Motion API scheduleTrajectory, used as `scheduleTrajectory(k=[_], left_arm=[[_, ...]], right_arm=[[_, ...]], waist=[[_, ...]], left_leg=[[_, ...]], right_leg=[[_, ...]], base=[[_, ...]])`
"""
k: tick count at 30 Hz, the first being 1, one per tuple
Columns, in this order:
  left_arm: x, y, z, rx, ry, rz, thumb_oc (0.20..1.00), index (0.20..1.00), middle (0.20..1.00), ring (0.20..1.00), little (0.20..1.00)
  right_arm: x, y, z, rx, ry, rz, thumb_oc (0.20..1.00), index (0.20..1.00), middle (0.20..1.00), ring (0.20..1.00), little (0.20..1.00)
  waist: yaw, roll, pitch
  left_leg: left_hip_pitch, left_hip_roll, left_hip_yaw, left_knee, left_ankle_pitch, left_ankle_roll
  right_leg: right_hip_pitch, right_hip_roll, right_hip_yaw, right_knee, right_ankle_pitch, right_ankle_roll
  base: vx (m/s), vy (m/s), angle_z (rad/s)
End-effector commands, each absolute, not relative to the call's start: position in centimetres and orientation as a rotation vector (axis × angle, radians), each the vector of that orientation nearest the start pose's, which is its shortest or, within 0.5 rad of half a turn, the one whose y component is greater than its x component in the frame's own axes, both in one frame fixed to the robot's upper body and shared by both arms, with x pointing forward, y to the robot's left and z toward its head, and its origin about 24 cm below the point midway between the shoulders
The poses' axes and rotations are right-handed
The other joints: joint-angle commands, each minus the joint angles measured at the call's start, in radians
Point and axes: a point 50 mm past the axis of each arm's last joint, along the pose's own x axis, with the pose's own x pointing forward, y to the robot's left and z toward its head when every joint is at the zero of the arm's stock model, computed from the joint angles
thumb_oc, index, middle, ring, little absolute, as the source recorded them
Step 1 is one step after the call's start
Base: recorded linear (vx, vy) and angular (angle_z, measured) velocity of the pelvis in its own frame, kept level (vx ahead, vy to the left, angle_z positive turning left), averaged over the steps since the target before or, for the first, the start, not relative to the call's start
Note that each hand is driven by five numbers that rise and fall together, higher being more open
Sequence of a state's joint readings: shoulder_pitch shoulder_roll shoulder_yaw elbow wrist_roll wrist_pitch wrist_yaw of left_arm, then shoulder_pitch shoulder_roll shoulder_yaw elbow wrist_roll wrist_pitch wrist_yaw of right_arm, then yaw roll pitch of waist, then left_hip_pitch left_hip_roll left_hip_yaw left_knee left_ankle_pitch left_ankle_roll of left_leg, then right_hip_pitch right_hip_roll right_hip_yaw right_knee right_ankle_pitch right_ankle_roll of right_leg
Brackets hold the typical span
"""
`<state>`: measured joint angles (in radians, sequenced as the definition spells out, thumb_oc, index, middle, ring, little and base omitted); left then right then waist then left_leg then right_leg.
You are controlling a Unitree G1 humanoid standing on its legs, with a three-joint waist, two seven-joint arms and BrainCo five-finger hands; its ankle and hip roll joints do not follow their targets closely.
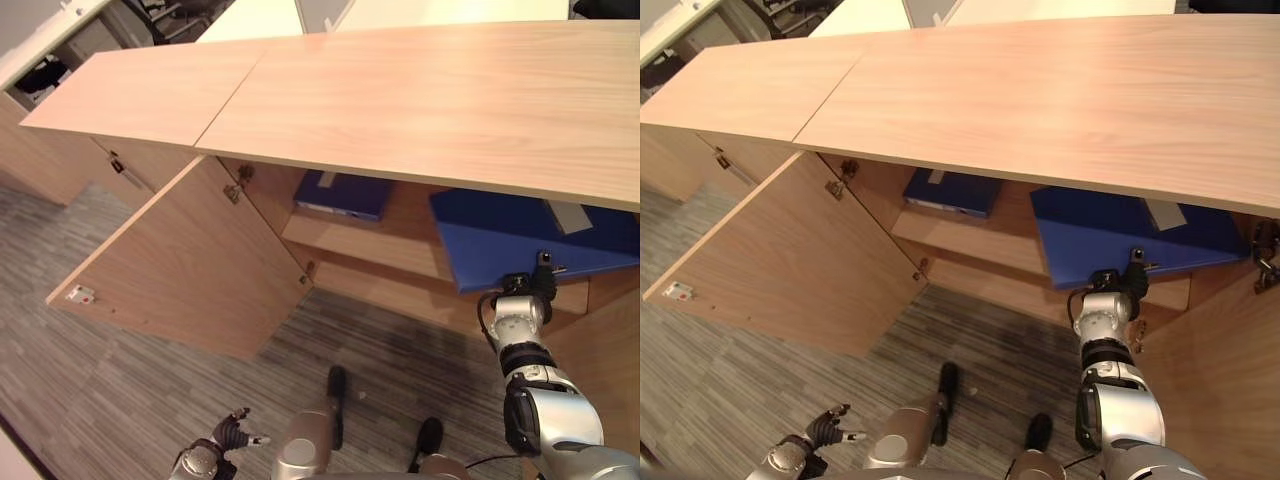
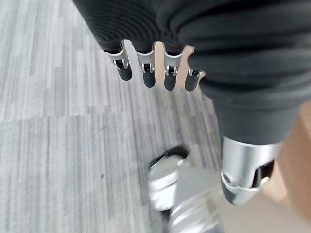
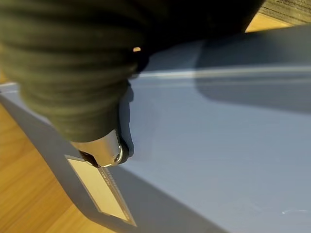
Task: Put the empty folder in the office cabinet
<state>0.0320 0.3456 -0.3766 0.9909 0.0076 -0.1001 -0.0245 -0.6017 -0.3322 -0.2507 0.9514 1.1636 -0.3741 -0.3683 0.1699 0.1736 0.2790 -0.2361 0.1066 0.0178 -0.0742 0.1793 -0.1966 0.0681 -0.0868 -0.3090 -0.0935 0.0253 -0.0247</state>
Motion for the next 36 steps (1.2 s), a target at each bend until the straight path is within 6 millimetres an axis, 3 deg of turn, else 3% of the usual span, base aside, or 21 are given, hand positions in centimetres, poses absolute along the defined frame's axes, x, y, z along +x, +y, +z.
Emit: scheduleTrajectory(k=[1,3,4,7,9,10,11,12,14,15,16,17,18,20,21,22,23,24,27,30,36], left_arm=[[12.2,23.0,-13.9,0.511,0.951,-0.223,1.0,1.0,1.0,1.0,1.0],[12.1,23.0,-13.9,0.512,0.954,-0.223,1.0,1.0,1.0,1.0,1.0],[11.5,23.2,-14.0,0.53,0.962,-0.23,1.0,1.0,1.0,1.0,1.0],[11.7,23.5,-13.8,0.535,0.956,-0.224,1.0,1.0,1.0,1.0,1.0],[11.9,23.8,-13.6,0.55,0.949,-0.226,1.0,1.0,1.0,1.0,1.0],[12.3,24.1,-13.3,0.585,0.93,-0.245,1.0,1.0,1.0,1.0,1.0],[12.3,24.1,-13.3,0.586,0.93,-0.245,1.0,1.0,1.0,1.0,1.0],[13.0,24.4,-12.8,0.616,0.9,-0.273,1.0,1.0,1.0,1.0,1.0],[13.4,24.4,-12.6,0.621,0.885,-0.277,1.0,1.0,1.0,1.0,1.0],[14.4,25.0,-11.9,0.619,0.852,-0.247,1.0,1.0,1.0,1.0,1.0],[14.6,25.0,-11.9,0.617,0.849,-0.245,1.0,1.0,1.0,1.0,1.0],[15.3,25.7,-11.2,0.609,0.815,-0.197,1.0,1.0,1.0,1.0,1.0],[15.6,25.7,-11.0,0.605,0.804,-0.192,1.0,1.0,1.0,1.0,1.0],[15.7,26.1,-10.8,0.622,0.799,-0.186,1.0,1.0,1.0,1.0,1.0],[15.8,26.0,-10.8,0.62,0.797,-0.185,1.0,1.0,1.0,1.0,1.0],[16.2,26.2,-10.5,0.628,0.779,-0.185,1.0,1.0,1.0,1.0,1.0],[16.2,26.2,-10.5,0.629,0.779,-0.184,1.0,1.0,1.0,1.0,1.0],[16.1,26.2,-10.5,0.634,0.779,-0.191,1.0,1.0,1.0,1.0,1.0],[15.7,26.5,-10.7,0.675,0.795,-0.215,1.0,1.0,1.0,1.0,1.0],[15.5,25.9,-10.8,0.635,0.786,-0.22,1.0,1.0,1.0,1.0,1.0],[14.9,24.3,-11.3,0.603,0.791,-0.294,1.0,1.0,1.0,1.0,1.0]], right_arm=[[34.5,-29.9,8.5,1.009,-0.214,-0.852,0.2,0.2,0.2,0.2,0.2],[34.5,-29.9,8.4,1.01,-0.212,-0.852,0.2,0.2,0.2,0.2,0.2],[35.3,-28.2,8.4,1.02,-0.182,-0.804,0.2,0.2,0.2,0.2,0.2],[35.7,-27.4,8.6,1.033,-0.173,-0.776,0.2,0.2,0.2,0.2,0.2],[36.4,-26.2,8.6,1.057,-0.148,-0.737,0.2,0.2,0.2,0.2,0.2],[37.0,-25.3,9.0,1.086,-0.139,-0.704,0.2,0.2,0.2,0.2,0.2],[37.0,-25.3,9.0,1.087,-0.139,-0.704,0.2,0.2,0.2,0.2,0.2],[37.7,-24.8,10.0,1.103,-0.139,-0.671,0.2,0.2,0.2,0.2,0.2],[38.0,-24.7,10.6,1.118,-0.15,-0.659,0.2,0.2,0.2,0.2,0.2],[38.7,-24.7,11.9,1.128,-0.164,-0.632,0.2,0.2,0.2,0.2,0.2],[38.8,-24.7,12.1,1.129,-0.167,-0.629,0.2,0.2,0.2,0.2,0.2],[39.4,-24.5,14.2,1.139,-0.21,-0.587,0.2,0.2,0.2,0.2,0.2],[39.8,-24.2,15.0,1.149,-0.218,-0.571,0.2,0.2,0.2,0.2,0.2],[40.1,-23.8,15.3,1.17,-0.206,-0.561,0.2,0.2,0.2,0.2,0.2],[40.1,-23.8,15.4,1.169,-0.208,-0.559,0.2,0.2,0.2,0.2,0.2],[40.2,-23.9,15.5,1.176,-0.204,-0.575,0.2,0.2,0.2,0.2,0.2],[40.2,-23.9,15.5,1.178,-0.204,-0.574,0.2,0.2,0.2,0.2,0.2],[40.1,-24.3,15.4,1.179,-0.206,-0.595,0.2,0.2,0.2,0.2,0.2],[39.2,-26.3,14.6,1.179,-0.219,-0.685,0.2,0.2,0.2,0.2,0.2],[39.0,-27.5,15.5,1.188,-0.269,-0.685,0.2,0.2,0.2,0.2,0.2],[38.1,-30.1,15.8,1.138,-0.295,-0.742,0.2,0.2,0.2,0.2,0.2]], waist=[[0.067,-0.023,-0.054],[0.073,-0.025,-0.054],[0.106,-0.044,-0.09],[0.122,-0.061,-0.094],[0.138,-0.087,-0.104],[0.149,-0.115,-0.109],[0.151,-0.116,-0.109],[0.153,-0.137,-0.113],[0.156,-0.14,-0.115],[0.143,-0.141,-0.098],[0.147,-0.136,-0.1],[0.122,-0.1,-0.065],[0.115,-0.075,-0.051],[0.105,-0.03,-0.038],[0.105,-0.029,-0.036],[0.103,-0.019,-0.021],[0.103,-0.02,-0.021],[0.105,-0.025,-0.014],[0.105,-0.045,-0.012],[0.105,-0.033,-0.029],[0.096,0.027,-0.078]], left_leg=[[-0.1,0.0,0.025,0.058,0.004,0.04],[-0.092,0.001,0.032,0.05,0.005,0.04],[-0.076,-0.017,-0.009,0.044,0.027,0.05],[-0.075,-0.024,-0.015,0.047,0.029,0.056],[-0.067,-0.036,-0.017,0.059,0.024,0.077],[-0.061,-0.049,0.001,0.067,0.009,0.101],[-0.061,-0.049,0.003,0.067,0.008,0.101],[-0.05,-0.067,0.019,0.062,-0.012,0.121],[-0.045,-0.073,0.019,0.062,-0.023,0.129],[-0.017,-0.093,0.02,0.056,-0.062,0.157],[-0.027,-0.086,0.023,0.058,-0.056,0.159],[0.007,-0.078,0.028,0.058,-0.078,0.179],[-0.001,-0.062,0.031,0.068,-0.084,0.187],[0.023,-0.042,0.034,0.068,-0.101,0.194],[0.022,-0.041,0.035,0.068,-0.103,0.194],[0.044,-0.038,0.064,0.075,-0.134,0.175],[0.046,-0.037,0.065,0.077,-0.138,0.174],[0.058,-0.033,0.075,0.084,-0.158,0.157],[0.057,-0.043,0.062,0.123,-0.193,0.135],[0.029,-0.072,0.061,0.147,-0.199,0.134],[0.027,-0.075,0.037,0.105,-0.174,0.122]], right_leg=[[0.134,0.034,0.093,0.11,-0.296,0.085],[0.137,0.032,0.1,0.104,-0.293,0.085],[0.186,0.035,0.146,0.075,-0.308,0.095],[0.195,0.027,0.165,0.076,-0.314,0.1],[0.201,0.01,0.185,0.093,-0.317,0.113],[0.184,-0.016,0.199,0.133,-0.306,0.134],[0.183,-0.016,0.2,0.134,-0.306,0.135],[0.145,-0.036,0.203,0.191,-0.289,0.164],[0.118,-0.036,0.206,0.226,-0.27,0.179],[-0.002,-0.055,0.21,0.405,-0.198,0.235],[-0.018,-0.049,0.216,0.414,-0.192,0.236],[-0.131,-0.076,0.191,0.573,-0.065,0.286],[-0.179,-0.068,0.184,0.642,-0.034,0.286],[-0.243,-0.072,0.159,0.698,-0.031,0.286],[-0.249,-0.072,0.161,0.708,-0.034,0.286],[-0.289,-0.158,0.111,0.544,-0.1,0.269],[-0.278,-0.156,0.107,0.528,-0.1,0.267],[-0.272,-0.19,0.079,0.412,-0.115,0.254],[-0.226,-0.207,0.122,0.143,-0.037,0.247],[-0.213,-0.227,0.139,0.124,0.032,0.26],[-0.183,-0.213,0.123,0.079,0.017,0.253]], base=[[0.32,0.011,-0.32],[0.31,0.057,-0.69],[0.39,0.104,-0.82],[0.33,0.08,-0.76],[0.31,0.126,-0.58],[0.18,0.103,-0.19],[0.3,0.192,-0.33],[0.13,0.098,-0.41],[0.17,0.143,-0.21],[0.12,0.159,-0.17],[0.08,0.259,-0.17],[-0.03,0.203,-0.22],[0.04,0.26,-0.08],[0.06,0.155,-0.05],[0.16,0.088,-0.2],[0.15,0.022,-0.32],[0.21,-0.057,-0.69],[0.1,-0.177,-0.75],[0.14,-0.163,-0.21],[0.03,-0.001,0.51],[0.02,-0.012,0.11]])
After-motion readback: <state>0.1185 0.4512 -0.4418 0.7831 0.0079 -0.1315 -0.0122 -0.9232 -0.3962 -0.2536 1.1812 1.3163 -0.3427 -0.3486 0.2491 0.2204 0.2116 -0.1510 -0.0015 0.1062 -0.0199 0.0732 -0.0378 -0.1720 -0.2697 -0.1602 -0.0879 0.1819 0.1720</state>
